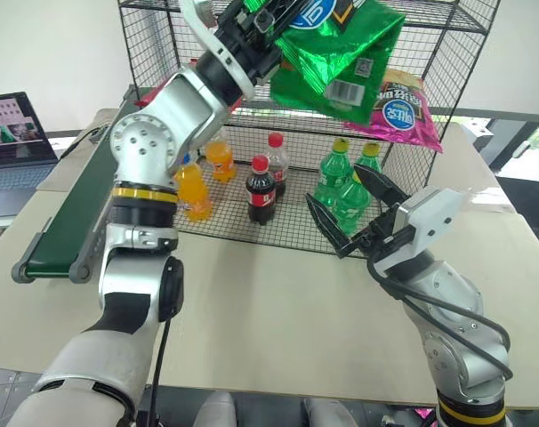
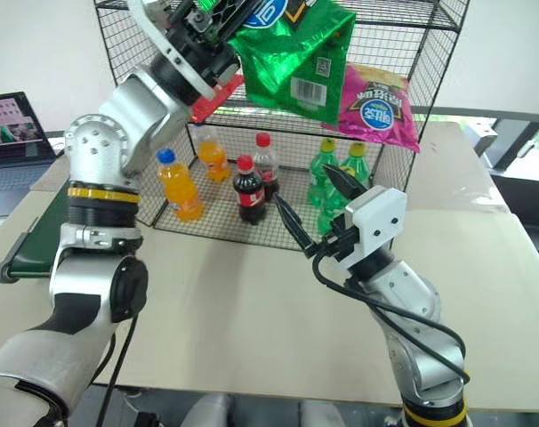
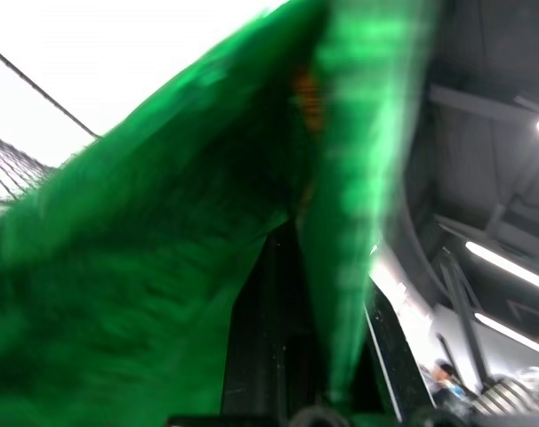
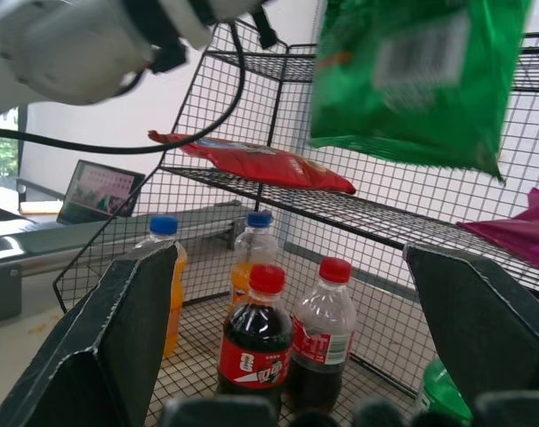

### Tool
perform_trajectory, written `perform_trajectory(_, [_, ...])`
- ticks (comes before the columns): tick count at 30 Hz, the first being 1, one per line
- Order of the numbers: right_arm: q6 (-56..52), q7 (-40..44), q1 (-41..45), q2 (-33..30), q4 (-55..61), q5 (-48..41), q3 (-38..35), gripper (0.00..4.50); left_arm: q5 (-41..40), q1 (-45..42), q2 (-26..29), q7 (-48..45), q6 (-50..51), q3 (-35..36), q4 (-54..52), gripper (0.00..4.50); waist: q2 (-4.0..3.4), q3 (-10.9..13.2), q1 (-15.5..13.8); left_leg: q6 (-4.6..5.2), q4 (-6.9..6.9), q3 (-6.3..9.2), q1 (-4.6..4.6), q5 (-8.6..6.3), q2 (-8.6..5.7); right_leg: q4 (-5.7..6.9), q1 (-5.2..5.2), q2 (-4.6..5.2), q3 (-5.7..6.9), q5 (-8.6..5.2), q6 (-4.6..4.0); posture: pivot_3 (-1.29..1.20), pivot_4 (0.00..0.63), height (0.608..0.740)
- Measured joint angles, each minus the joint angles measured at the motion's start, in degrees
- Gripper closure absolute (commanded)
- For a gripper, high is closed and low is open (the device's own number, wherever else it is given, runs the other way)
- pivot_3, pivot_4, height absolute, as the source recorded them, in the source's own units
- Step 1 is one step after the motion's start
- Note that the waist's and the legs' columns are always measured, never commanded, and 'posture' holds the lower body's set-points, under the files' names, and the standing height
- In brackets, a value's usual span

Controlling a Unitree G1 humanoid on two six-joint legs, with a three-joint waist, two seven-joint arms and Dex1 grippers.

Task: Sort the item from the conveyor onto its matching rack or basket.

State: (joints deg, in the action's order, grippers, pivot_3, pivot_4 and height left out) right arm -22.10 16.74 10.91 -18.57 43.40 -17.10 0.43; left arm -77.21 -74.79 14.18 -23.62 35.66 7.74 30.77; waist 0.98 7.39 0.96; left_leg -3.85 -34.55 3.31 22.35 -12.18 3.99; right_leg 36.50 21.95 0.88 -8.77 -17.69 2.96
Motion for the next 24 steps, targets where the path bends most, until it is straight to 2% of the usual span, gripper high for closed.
perform_trajectory(4, [-1.26, -1.14, 0.07, 0.02, 0.74, 0.30, 0.21, 0.00, 6.71, 1.30, -2.61, -1.44, -0.50, 0.91, 5.95, 4.48, -0.05, 0.01, 0.23, 0.02, 0.16, 0.01, 0.00, 0.01, 0.01, -0.04, 0.03, 0.00, -0.01, 0.00, 0.00, 0.00, 0.150, 0.740])
perform_trajectory(7, [-1.78, -1.43, 0.09, 0.02, 1.49, 0.43, 0.38, 0.00, 7.83, 6.40, -3.66, 1.80, 2.14, 3.48, 2.35, 4.48, -0.06, 0.00, 0.21, 0.01, 0.12, 0.02, -0.01, 0.02, 0.01, 0.09, 0.03, 0.00, -0.03, 0.00, 0.02, 0.00, 0.150, 0.740])
perform_trajectory(10, [-1.82, -1.64, 0.07, -0.01, 1.50, 0.59, 0.51, 0.00, 5.61, 13.72, -5.48, 11.03, 6.92, 6.94, -6.70, 4.48, -0.08, -0.01, -0.04, 0.02, -0.09, 0.02, -0.03, 0.01, 0.01, 0.27, -0.02, 0.03, -0.04, -0.02, 0.05, 0.00, 0.150, 0.740])
perform_trajectory(14, [-1.80, -1.41, 0.02, -0.06, 1.45, 0.58, 0.48, 0.00, 2.24, 19.38, -9.45, 23.84, 9.60, 10.92, -12.43, 4.48, 0.03, 0.06, -0.60, 0.01, -0.31, 0.07, 0.10, 0.02, -0.01, 0.30, -0.01, 0.05, -0.02, 0.06, 0.18, 0.00, 0.150, 0.740])
perform_trajectory(18, [-1.80, -0.66, 0.23, -0.12, 1.09, 0.35, 0.31, 0.00, -0.51, 18.48, -12.94, 33.72, 8.85, 14.03, -16.84, 4.48, 0.13, 0.11, -0.80, 0.00, -0.30, 0.07, 0.07, 0.03, -0.05, 0.24, -0.08, 0.07, -0.04, 0.11, 0.22, 0.00, 0.150, 0.740])
perform_trajectory(24, [-1.80, -0.52, 2.12, -0.21, 0.71, 0.04, -0.77, 0.00, -0.73, 17.06, -16.93, 43.85, 3.65, 17.58, -16.12, 4.48, 0.14, 0.11, -0.80, 0.00, -0.28, 0.07, 0.05, 0.03, -0.06, 0.23, -0.08, 0.07, -0.04, 0.11, 0.22, 0.00, 0.150, 0.740])
